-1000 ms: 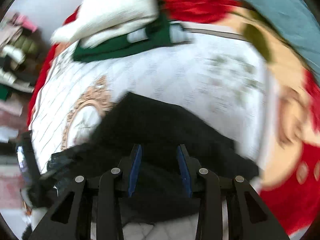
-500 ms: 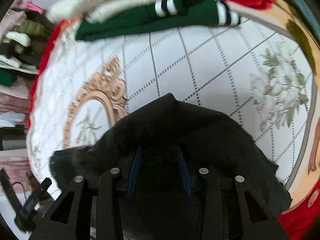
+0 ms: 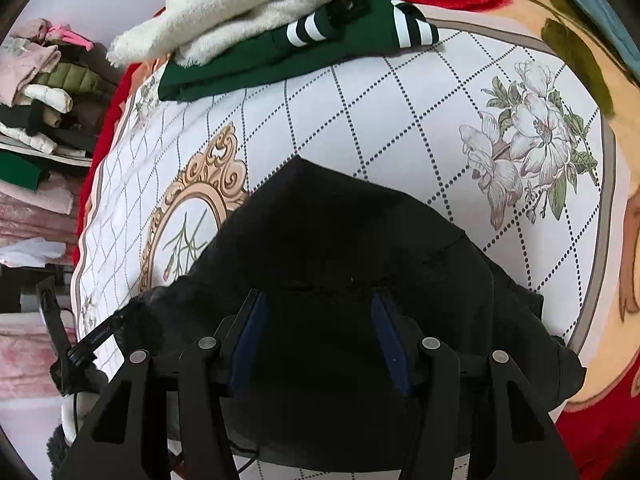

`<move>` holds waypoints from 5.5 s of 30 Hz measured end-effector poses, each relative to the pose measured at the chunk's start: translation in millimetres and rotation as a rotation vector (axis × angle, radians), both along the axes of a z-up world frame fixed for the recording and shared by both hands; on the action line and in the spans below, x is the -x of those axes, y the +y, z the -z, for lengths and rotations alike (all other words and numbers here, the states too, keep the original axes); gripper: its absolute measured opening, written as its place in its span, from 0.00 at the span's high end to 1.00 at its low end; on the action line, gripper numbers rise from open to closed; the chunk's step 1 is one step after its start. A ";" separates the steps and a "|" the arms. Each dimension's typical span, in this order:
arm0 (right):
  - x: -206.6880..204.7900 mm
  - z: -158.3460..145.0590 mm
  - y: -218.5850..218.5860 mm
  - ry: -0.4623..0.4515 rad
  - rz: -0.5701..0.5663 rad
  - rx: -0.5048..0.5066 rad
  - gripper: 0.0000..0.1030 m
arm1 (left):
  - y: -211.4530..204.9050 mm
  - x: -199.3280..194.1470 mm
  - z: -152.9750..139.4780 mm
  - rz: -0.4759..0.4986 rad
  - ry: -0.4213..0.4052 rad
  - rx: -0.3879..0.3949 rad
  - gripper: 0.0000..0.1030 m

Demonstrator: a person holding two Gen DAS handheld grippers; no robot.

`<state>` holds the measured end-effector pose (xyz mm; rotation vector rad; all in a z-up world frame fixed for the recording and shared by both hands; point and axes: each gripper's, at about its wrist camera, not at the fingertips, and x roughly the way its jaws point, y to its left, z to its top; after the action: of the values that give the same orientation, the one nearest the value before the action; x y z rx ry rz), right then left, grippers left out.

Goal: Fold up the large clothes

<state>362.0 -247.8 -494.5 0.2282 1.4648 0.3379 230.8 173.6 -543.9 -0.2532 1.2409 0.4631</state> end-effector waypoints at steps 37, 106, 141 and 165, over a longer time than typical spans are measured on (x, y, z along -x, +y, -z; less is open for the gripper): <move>113.5 53.3 -149.7 0.199 0.451 -0.271 0.31 | -163.3 11.6 -22.2 0.149 -0.038 0.114 0.00; 177.6 -122.9 168.2 -0.432 -0.498 -0.018 0.36 | -27.1 103.9 -149.4 -0.160 -0.323 0.119 0.00; 20.5 99.5 130.3 0.245 -0.379 -0.391 0.18 | -42.0 191.6 6.2 -0.551 -0.129 0.481 0.00; 25.8 68.2 152.9 0.235 -0.236 -0.671 0.56 | -27.5 140.2 -46.6 -0.471 -0.279 0.265 0.85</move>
<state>336.2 -94.9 -562.7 0.6512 1.5709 1.0236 90.7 146.2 -497.3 -0.8204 0.9618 0.6418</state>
